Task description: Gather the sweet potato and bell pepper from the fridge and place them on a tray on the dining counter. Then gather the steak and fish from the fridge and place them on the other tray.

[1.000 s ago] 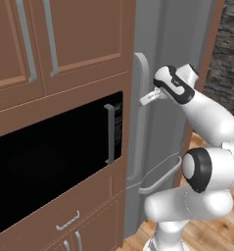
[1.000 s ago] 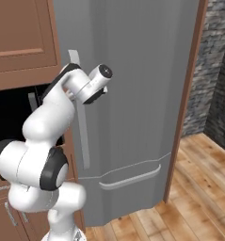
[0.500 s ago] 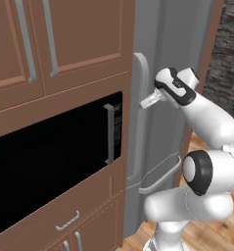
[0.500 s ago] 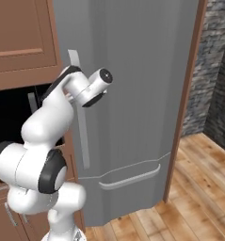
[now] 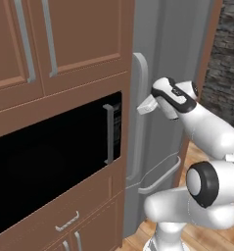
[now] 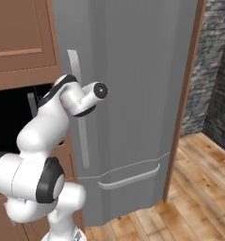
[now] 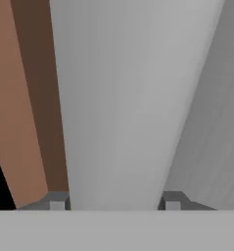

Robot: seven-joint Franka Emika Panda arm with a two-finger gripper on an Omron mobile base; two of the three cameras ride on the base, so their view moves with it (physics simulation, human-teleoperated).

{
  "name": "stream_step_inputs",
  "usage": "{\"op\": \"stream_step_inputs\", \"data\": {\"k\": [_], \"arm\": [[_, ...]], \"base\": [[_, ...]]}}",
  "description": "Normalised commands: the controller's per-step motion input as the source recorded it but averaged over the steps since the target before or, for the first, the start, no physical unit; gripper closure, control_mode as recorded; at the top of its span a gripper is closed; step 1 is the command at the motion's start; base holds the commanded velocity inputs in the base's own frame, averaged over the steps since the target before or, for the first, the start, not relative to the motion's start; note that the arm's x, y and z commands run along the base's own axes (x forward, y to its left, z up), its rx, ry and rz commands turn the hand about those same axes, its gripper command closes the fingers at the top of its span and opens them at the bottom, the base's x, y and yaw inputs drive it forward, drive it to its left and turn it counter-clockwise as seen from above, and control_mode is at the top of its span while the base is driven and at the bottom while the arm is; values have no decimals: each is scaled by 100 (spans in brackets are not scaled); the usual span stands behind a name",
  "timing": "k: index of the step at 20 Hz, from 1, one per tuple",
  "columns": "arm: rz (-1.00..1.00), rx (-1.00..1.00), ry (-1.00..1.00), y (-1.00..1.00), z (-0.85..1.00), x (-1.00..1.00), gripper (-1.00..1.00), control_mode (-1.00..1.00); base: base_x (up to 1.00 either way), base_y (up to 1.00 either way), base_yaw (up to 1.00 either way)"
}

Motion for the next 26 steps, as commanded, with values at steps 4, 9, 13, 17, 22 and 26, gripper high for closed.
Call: {"op": "stream_step_inputs", "data": {"k": [4,9,13,17,22,26], "arm": [[0,0,6,14,-16,5,100,-100],[-5,0,8,-11,-13,8,100,-100],[-11,2,1,-68,-1,-9,100,-100],[-7,3,0,-95,0,-20,100,-100],[-2,1,0,-100,0,-11,100,-100],[0,2,4,-100,0,-1,100,-100]], "base": [[0,0,0],[0,0,0],[0,0,0],[0,0,0],[0,0,0],[0,0,0]]}}
